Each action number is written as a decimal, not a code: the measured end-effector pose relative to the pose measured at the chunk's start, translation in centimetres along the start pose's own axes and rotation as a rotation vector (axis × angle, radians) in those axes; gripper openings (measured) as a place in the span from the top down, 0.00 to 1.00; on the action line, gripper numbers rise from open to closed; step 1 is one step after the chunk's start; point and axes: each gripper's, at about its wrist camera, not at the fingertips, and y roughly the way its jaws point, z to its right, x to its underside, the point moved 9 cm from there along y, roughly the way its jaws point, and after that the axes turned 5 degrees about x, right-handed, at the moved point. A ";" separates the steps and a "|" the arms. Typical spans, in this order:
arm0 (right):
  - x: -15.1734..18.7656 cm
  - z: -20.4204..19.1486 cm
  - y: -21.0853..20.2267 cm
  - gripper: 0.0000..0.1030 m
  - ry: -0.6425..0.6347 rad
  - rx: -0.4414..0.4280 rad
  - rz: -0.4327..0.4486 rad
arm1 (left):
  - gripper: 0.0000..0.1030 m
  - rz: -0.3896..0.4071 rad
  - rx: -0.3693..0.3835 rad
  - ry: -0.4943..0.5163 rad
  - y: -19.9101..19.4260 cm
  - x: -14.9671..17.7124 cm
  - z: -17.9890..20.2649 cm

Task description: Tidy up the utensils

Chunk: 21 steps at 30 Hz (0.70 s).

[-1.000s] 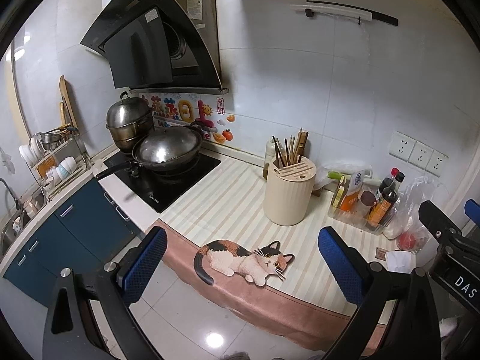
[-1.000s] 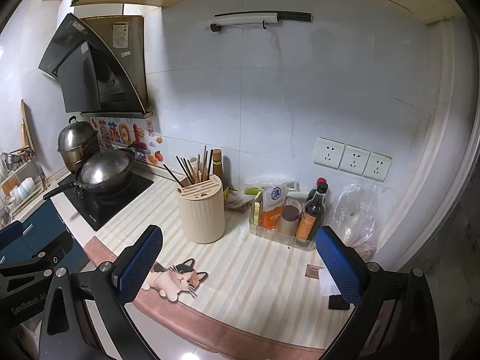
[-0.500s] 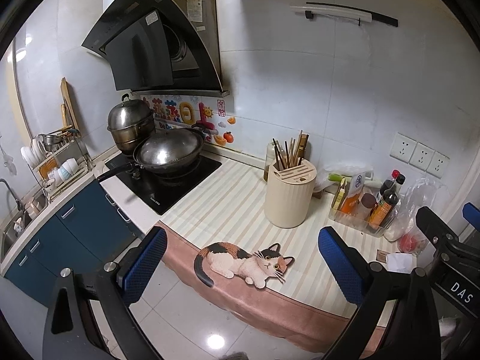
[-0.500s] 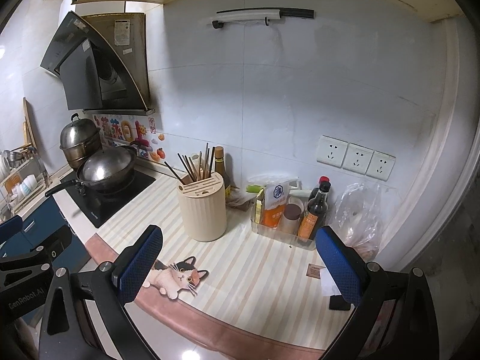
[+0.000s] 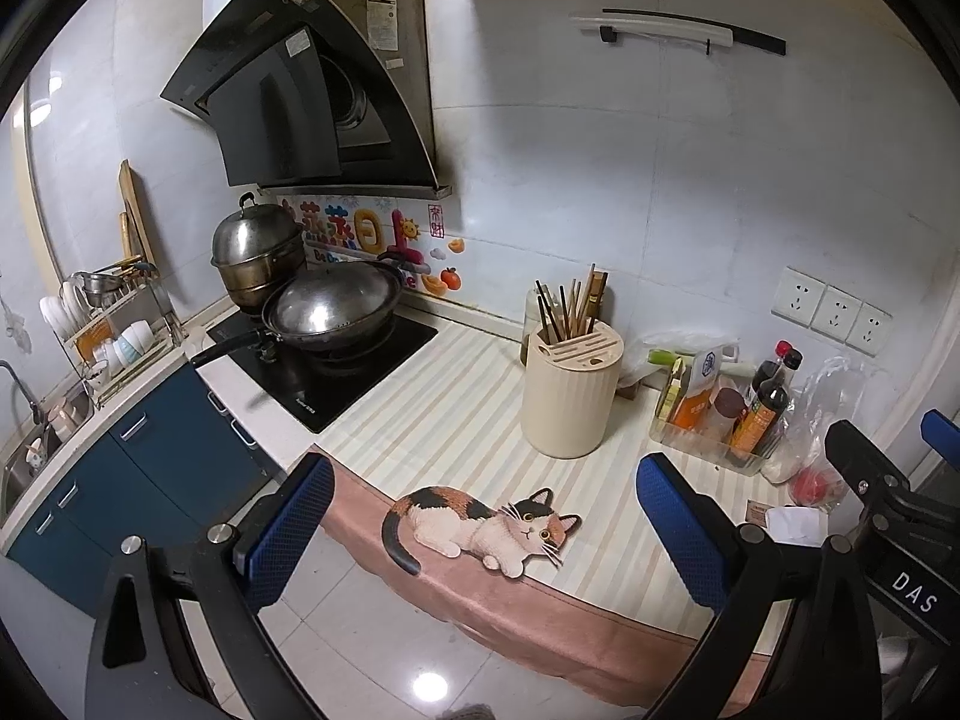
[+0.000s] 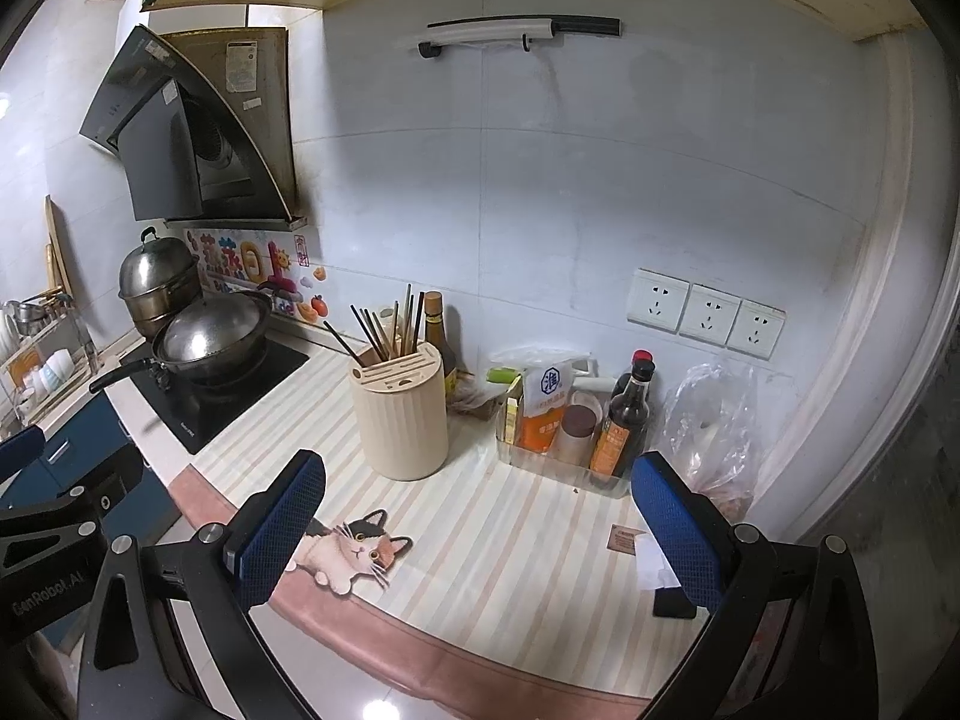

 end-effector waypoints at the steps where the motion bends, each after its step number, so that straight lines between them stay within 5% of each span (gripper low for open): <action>1: 0.1 0.2 -0.1 0.00 0.000 0.000 0.000 | 0.00 0.000 0.001 0.001 0.0 0.0 0.1; 21: 0.0 0.3 -0.3 0.00 -0.002 0.003 0.001 | 0.00 0.003 0.000 0.001 -0.2 0.1 0.3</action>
